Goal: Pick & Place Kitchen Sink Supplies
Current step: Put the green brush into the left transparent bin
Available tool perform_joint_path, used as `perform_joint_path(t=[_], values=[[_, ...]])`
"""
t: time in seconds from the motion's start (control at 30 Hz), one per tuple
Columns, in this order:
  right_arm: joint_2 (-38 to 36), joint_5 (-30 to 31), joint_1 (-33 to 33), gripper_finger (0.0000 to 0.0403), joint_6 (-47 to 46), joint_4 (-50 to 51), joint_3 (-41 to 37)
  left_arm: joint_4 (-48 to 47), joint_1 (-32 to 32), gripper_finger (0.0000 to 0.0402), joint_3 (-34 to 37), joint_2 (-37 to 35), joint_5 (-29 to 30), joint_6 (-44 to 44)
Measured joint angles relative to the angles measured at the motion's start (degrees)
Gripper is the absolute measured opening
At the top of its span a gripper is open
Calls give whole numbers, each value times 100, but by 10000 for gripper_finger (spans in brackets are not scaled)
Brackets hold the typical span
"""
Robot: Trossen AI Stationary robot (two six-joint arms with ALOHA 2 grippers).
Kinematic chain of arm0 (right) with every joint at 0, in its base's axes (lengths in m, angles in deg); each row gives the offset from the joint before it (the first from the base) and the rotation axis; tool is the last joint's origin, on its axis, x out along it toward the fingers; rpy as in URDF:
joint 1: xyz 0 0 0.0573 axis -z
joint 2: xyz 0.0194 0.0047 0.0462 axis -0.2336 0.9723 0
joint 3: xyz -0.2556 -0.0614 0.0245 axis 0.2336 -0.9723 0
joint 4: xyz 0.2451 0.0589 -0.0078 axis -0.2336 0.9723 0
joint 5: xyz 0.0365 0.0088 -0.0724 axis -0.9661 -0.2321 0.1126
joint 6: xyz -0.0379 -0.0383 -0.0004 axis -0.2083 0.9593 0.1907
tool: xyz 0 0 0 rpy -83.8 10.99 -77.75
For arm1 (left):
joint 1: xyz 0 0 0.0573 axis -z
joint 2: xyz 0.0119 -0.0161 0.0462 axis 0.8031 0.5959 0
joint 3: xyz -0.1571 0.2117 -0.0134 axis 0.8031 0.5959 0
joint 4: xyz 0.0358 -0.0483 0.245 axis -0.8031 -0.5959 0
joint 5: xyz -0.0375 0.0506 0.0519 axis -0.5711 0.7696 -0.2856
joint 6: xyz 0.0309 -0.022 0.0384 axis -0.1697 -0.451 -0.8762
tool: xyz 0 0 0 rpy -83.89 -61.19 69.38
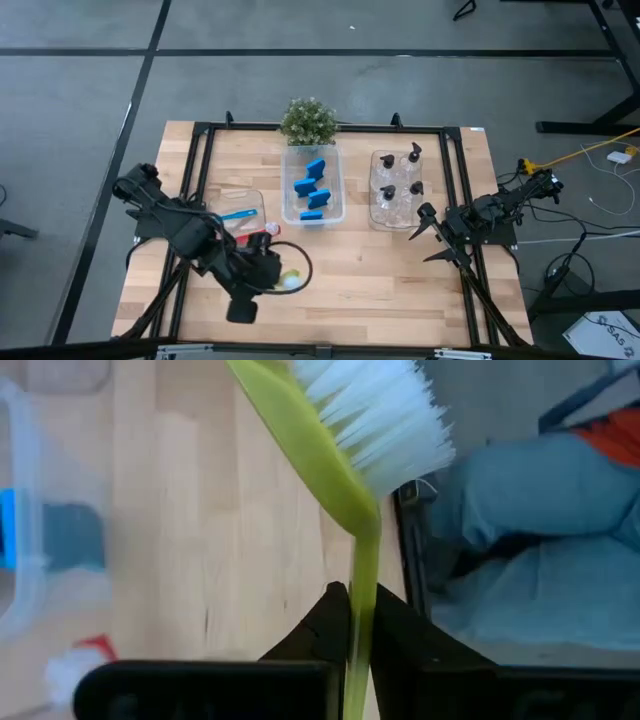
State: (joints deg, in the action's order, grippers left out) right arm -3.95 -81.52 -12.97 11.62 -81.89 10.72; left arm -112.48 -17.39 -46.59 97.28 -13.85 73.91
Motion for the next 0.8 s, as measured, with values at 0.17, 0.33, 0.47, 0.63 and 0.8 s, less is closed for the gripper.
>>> perform_joint_path(t=[0.17,0.33,0.47,0.63,0.8], values=[[2,0,0,308,-2,0,-1,-192,-17,14,152,-196,-98,73],[0,0,-2,308,-2,0,0,365,-8,14,1408,-744,-360,382],[0,1,0,308,3,0,-1,1504,-98,14,2716,-1529,-615,437],[0,2,0,308,7,0,-2,2045,-205,14,3929,-2509,-994,440],[0,2,-2,308,7,0,-2,2461,-442,14,4790,-3290,-1399,417]])
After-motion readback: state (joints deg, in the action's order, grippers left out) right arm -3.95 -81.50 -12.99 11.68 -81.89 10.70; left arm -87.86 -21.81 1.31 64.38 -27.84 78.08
